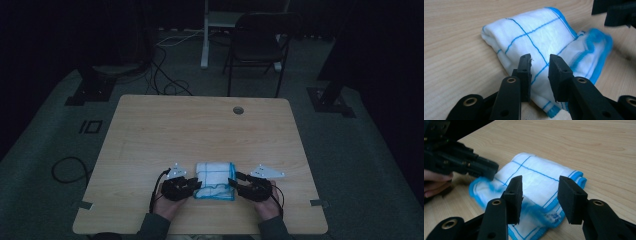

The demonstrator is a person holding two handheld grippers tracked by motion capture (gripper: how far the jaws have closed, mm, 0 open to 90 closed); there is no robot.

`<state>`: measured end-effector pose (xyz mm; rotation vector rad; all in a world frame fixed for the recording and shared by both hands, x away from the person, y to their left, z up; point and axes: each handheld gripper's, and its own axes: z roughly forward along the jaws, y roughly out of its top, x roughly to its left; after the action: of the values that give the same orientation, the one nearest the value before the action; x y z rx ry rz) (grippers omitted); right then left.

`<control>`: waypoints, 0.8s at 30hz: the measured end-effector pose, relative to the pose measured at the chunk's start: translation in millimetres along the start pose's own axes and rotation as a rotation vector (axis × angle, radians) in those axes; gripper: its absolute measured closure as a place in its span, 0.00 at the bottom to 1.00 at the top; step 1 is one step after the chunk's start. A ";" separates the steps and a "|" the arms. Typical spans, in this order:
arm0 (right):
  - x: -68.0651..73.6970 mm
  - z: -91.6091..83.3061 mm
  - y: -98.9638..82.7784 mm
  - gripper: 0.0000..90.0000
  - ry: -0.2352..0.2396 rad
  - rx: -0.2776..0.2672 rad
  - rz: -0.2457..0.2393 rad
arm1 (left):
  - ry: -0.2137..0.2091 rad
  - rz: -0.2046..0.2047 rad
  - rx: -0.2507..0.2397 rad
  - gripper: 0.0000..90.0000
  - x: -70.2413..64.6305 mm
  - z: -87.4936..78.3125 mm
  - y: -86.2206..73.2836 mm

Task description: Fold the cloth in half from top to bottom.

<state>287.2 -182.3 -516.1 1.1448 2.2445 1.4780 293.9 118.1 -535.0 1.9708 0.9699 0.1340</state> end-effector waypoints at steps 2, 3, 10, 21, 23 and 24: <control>-0.6 -1.1 -0.1 0.62 -0.002 -0.002 0.002 | -0.001 0.001 0.001 0.80 -2.0 -1.1 -3.2; -0.6 -1.3 -0.4 0.62 -0.002 -0.001 0.001 | -0.001 -0.002 -0.001 0.80 -3.2 -1.7 -4.7; 2.5 0.3 -4.3 0.61 0.004 0.021 0.000 | 0.001 0.013 -0.015 0.79 -10.6 -7.9 -7.4; 5.1 3.8 -12.3 0.62 0.002 0.051 -0.001 | -0.007 0.053 -0.019 0.78 -26.5 -13.8 -13.3; 4.5 3.2 -12.1 0.62 0.000 0.047 -0.002 | -0.008 0.048 -0.011 0.78 -26.2 -12.9 -17.0; 4.0 2.4 -12.0 0.62 -0.003 0.046 0.002 | -0.008 0.044 -0.011 0.78 -25.7 -13.0 -18.5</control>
<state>280.1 -180.1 -526.6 1.1614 2.2871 1.4317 259.8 114.8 -534.8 1.9815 0.9194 0.1563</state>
